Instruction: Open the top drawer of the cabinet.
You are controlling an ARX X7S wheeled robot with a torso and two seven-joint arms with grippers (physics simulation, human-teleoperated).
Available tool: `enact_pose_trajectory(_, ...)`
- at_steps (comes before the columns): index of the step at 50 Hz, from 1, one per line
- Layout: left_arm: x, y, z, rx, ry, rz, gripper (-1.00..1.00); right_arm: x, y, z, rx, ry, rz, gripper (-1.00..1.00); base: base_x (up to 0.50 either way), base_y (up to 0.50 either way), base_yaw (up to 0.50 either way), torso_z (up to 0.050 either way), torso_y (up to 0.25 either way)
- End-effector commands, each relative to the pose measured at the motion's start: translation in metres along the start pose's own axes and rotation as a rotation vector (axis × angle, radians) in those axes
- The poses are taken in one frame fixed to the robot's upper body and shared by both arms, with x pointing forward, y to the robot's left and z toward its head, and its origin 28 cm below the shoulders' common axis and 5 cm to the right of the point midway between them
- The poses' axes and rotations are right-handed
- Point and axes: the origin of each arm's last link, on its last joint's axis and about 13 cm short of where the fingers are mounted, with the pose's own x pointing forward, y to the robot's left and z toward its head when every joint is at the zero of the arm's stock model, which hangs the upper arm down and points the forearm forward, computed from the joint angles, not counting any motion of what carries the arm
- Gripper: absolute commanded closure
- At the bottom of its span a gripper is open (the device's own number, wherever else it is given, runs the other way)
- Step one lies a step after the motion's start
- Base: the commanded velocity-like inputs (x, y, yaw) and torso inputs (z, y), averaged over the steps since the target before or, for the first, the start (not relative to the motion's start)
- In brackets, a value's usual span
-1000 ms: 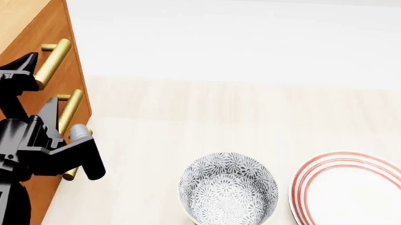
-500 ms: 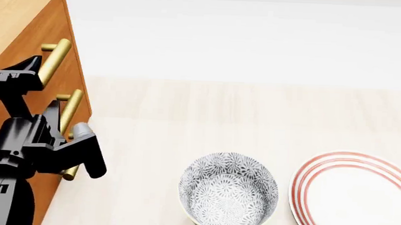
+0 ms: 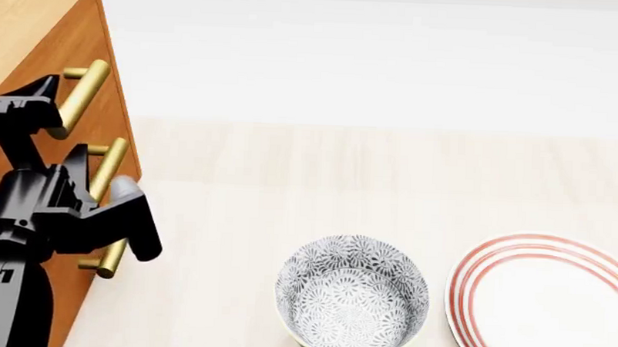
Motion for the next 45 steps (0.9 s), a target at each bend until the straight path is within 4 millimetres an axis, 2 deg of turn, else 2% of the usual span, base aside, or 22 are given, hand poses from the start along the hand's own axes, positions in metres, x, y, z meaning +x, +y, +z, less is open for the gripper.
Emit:
enact_pose_trajectory(1,0.003,0.002,0.003,-0.023,0.007,-0.007,-1.0,0.002,0.0,0.0,0.008,-0.009,0.001,-1.0,0.0,0.0,0.0,0.0,0.0)
enact_pose_trajectory(27,0.01,-0.004,0.0,-0.029,0.023,-0.019,-1.0,0.002,0.0,0.0,0.014,-0.001,0.004,-1.0,0.0,0.0,0.0,0.0,0.0)
enact_pose_trajectory(28,0.01,-0.004,0.0,-0.03,0.025,-0.018,1.0,0.002,0.0,0.0,0.014,-0.001,0.003,-1.0,0.0,0.0,0.0,0.0,0.0)
enact_pose_trajectory(45,0.013,-0.01,-0.001,-0.025,0.029,-0.028,1.0,0.002,0.0,0.002,0.018,0.001,-0.004,-1.0,0.0,0.0,0.0,0.0,0.0)
